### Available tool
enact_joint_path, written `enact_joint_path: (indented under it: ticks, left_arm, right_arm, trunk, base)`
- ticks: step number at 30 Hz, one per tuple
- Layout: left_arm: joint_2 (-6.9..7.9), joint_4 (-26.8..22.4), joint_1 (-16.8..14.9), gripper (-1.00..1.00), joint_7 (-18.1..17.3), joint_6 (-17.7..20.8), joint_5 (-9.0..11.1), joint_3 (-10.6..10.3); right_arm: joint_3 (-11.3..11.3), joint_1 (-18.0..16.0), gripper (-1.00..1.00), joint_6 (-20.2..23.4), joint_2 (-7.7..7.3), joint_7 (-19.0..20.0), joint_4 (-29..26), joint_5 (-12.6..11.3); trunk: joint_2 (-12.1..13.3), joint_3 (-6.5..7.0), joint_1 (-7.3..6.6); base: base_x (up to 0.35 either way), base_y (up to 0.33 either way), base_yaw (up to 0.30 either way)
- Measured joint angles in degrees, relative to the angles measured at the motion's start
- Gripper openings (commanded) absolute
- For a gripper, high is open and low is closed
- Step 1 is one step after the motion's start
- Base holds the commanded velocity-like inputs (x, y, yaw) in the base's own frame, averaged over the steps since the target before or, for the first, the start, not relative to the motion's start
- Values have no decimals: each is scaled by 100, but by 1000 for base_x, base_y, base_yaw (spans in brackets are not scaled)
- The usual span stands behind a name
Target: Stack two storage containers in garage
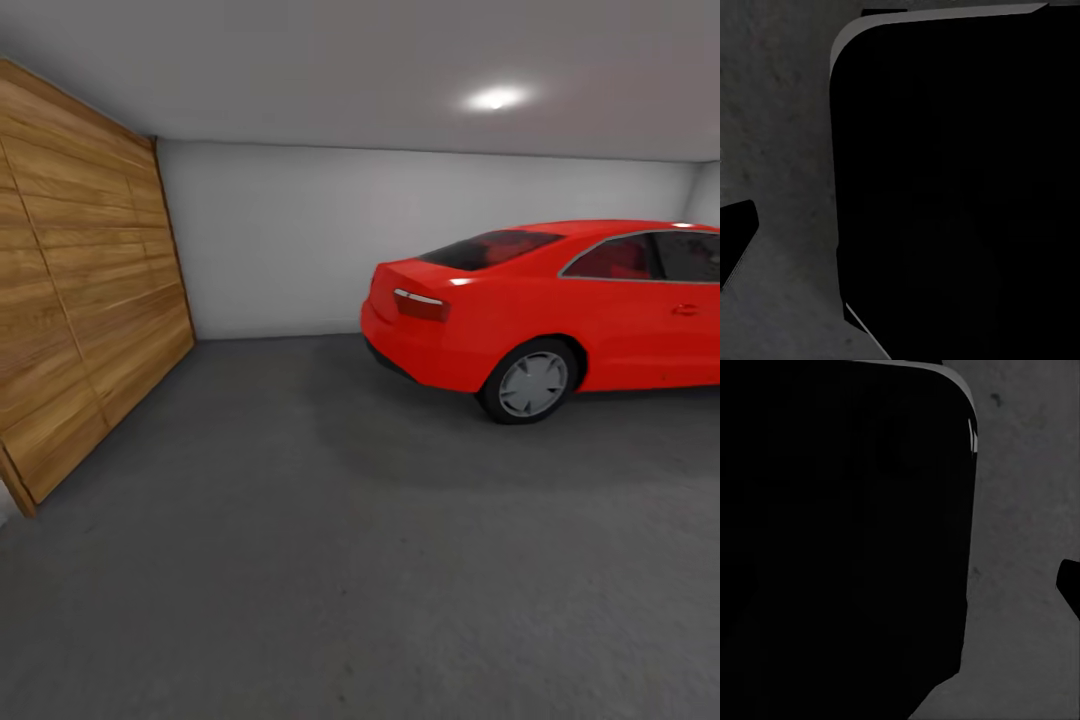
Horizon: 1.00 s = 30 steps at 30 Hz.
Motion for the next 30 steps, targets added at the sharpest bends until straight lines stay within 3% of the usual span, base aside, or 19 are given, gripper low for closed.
enact_joint_path:
  ticks: [30]
  left_arm:
    - [0,0,0,100,0,0,0,-3]
  right_arm:
    - [0,0,100,-1,9,0,0,0]
  trunk:
    - [0,0,0]
  base:
    - [0,0,-251]
